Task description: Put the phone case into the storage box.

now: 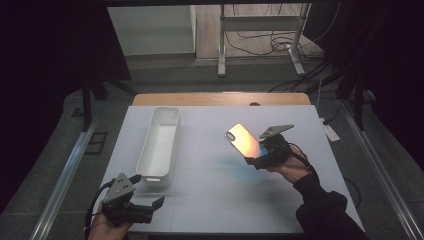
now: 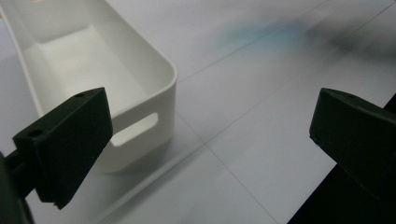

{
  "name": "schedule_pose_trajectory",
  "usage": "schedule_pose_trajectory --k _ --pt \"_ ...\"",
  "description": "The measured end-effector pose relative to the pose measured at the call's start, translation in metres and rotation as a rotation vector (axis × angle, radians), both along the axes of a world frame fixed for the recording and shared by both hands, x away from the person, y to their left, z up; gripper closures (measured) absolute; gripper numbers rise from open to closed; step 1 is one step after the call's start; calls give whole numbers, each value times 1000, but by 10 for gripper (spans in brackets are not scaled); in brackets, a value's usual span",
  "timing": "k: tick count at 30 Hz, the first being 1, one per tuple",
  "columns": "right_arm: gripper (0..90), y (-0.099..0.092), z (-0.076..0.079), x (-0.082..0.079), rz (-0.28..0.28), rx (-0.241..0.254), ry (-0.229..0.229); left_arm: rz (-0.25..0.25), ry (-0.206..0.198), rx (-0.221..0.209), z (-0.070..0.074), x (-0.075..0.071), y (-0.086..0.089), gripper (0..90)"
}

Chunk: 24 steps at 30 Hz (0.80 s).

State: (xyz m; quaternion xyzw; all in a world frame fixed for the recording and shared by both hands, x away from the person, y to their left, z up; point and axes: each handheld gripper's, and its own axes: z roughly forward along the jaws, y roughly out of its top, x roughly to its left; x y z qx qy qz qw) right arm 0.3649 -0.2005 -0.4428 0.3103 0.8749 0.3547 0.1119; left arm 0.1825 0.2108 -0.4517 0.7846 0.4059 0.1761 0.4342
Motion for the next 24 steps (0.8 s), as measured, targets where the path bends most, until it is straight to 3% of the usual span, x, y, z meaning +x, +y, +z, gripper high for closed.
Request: schedule_pose_trajectory --k 11,24 --pt "169 -7 8 -15 35 62 -11 -77 -12 -76 5 16 -8 1" --pt "169 -14 14 -31 56 114 -21 -158 -24 -125 12 33 -22 0"
